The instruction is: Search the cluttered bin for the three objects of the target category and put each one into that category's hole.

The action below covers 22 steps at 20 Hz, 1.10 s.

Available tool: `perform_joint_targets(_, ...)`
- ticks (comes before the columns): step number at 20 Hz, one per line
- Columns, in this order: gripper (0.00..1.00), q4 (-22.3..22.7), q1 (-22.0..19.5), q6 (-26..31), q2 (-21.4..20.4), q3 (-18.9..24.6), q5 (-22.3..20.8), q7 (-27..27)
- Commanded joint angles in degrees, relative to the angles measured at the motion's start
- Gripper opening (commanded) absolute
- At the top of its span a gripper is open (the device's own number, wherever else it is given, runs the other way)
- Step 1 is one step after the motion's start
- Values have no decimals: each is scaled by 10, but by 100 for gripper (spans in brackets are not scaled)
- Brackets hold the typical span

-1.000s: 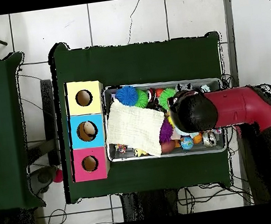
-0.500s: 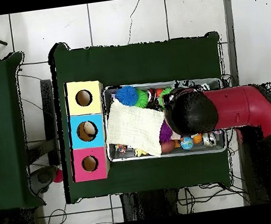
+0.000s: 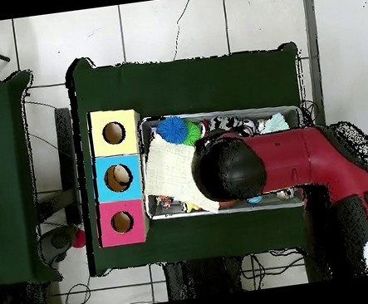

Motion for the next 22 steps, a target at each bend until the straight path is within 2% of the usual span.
perform_joint_targets(1, 0, 89, 29, 32, -17, 0, 28, 15)
perform_joint_targets(12, 0, 125, 86, -17, -20, -34, 36, 86)
perform_joint_targets(22, 0, 150, 130, -52, -22, -63, 51, 116)
